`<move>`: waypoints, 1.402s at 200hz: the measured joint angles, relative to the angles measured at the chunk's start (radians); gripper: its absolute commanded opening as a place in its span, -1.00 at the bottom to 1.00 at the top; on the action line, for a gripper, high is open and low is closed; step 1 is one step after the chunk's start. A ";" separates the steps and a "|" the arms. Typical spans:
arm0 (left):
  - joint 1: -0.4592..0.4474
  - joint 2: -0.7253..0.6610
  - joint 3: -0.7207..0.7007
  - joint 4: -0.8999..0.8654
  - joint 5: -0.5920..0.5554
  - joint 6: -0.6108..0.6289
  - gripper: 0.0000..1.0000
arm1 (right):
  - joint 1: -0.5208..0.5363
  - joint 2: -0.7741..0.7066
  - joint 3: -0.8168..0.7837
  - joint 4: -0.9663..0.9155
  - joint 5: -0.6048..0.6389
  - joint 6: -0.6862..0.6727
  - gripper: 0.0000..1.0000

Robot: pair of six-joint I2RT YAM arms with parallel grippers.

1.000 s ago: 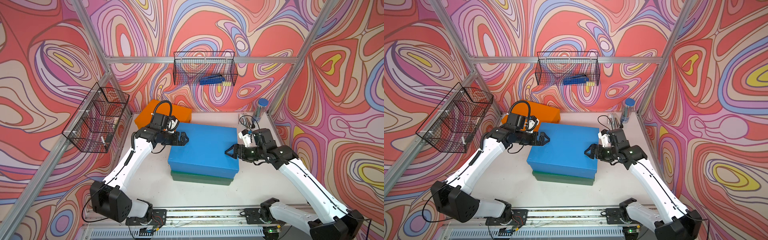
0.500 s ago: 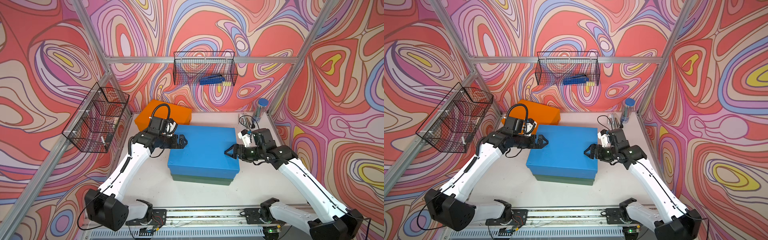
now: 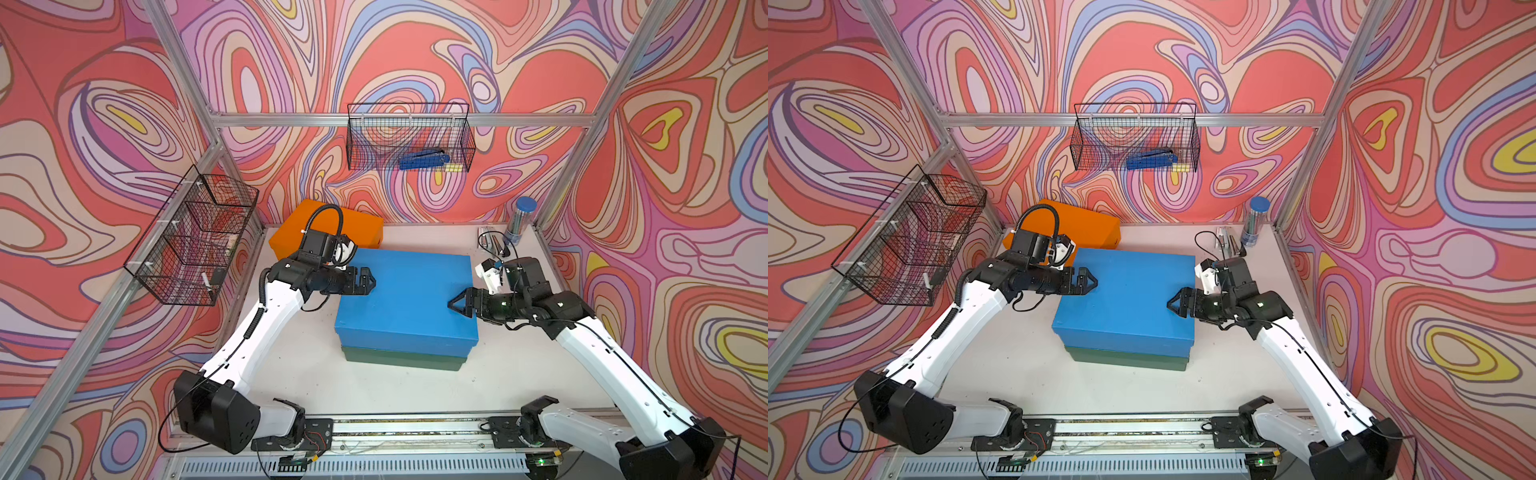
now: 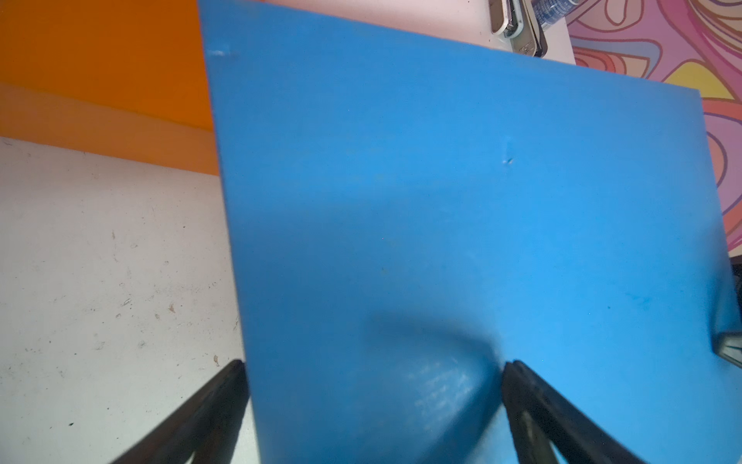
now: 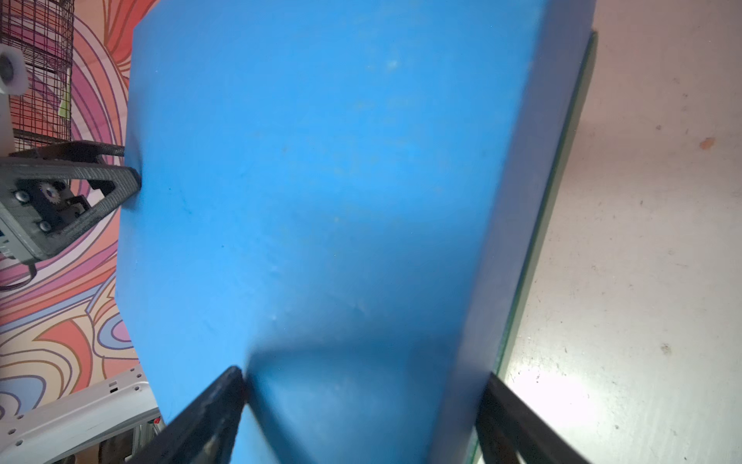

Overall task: Stack the shoeboxes
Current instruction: Adjust the shoebox, then adjust the shoeboxes at the center of the board.

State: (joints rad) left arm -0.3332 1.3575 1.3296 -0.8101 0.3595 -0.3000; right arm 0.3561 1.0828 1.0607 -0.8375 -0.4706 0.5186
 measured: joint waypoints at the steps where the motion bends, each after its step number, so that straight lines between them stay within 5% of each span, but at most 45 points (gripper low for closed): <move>1: 0.000 0.000 0.000 0.000 0.000 0.000 1.00 | 0.000 0.000 0.000 0.000 0.000 0.000 0.85; 66: 0.004 0.000 0.090 -0.063 -0.045 0.001 1.00 | 0.005 -0.002 0.059 -0.032 0.051 -0.011 0.97; 113: 0.151 -0.017 0.140 -0.076 -0.001 -0.008 0.80 | -0.003 -0.003 0.175 -0.049 0.109 -0.020 0.96; 129: 0.227 -0.035 0.117 -0.076 0.032 -0.021 0.55 | -0.036 -0.004 0.201 -0.049 0.122 -0.021 0.72; 152: 0.315 -0.056 0.046 -0.077 0.064 -0.036 0.24 | -0.155 -0.019 0.206 -0.042 0.118 0.000 0.11; 199: 0.328 -0.054 -0.129 -0.064 0.089 -0.072 -0.22 | -0.290 0.000 0.159 0.009 0.066 0.024 -0.98; 280: 0.328 -0.051 -0.420 0.069 0.145 -0.204 -0.61 | -0.338 0.175 -0.219 0.281 -0.080 0.132 -1.00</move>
State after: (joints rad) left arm -0.0055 1.3060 0.9096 -0.7410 0.5049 -0.5041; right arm 0.0181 1.2579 0.8417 -0.5568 -0.5503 0.6502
